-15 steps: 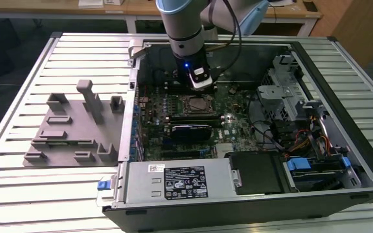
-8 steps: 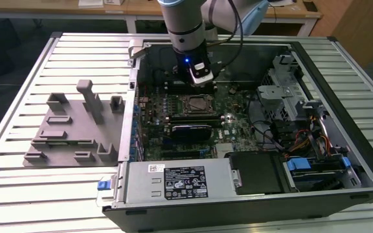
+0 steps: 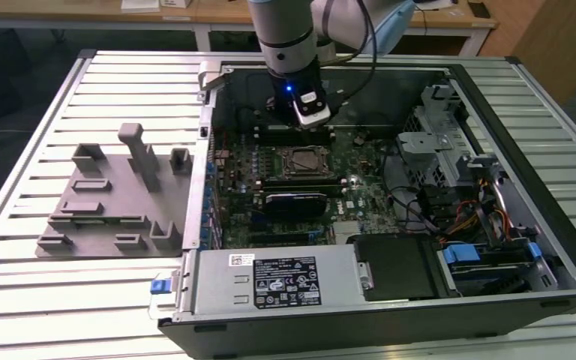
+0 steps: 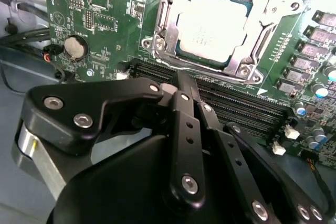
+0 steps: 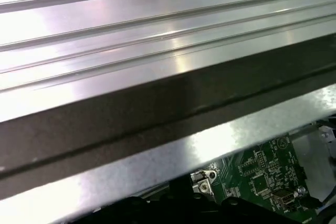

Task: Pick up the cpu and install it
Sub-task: 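Install the first cpu locking lever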

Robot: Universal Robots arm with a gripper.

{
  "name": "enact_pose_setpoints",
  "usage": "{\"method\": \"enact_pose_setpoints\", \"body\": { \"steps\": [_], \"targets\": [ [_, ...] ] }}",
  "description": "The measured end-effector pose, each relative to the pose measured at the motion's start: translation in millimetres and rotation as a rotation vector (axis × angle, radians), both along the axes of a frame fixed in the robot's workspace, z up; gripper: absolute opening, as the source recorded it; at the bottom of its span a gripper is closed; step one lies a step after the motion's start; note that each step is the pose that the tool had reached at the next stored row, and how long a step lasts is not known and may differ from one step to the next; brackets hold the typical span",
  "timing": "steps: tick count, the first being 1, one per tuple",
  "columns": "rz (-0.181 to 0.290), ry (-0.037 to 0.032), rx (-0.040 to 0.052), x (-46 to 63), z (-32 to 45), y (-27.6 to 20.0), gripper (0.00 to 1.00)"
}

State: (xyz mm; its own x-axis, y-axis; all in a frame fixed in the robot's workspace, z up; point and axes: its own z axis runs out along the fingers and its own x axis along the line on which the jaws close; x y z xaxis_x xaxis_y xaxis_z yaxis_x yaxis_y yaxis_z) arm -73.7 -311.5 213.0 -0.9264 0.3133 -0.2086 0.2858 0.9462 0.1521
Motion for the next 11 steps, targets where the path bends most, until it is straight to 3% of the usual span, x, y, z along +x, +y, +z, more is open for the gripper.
{"method": "enact_pose_setpoints", "body": {
  "steps": [3, 7, 11],
  "targets": [
    [0.000, 0.0200, -0.0058, 1.2, -0.1, 0.0, 0.11],
    [0.000, 0.0578, -0.0215, 3.8, -0.3, -0.9, 0.11],
    [0.000, 0.0755, -0.0302, 5.0, -0.3, -6.4, 0.11]
  ]
}}
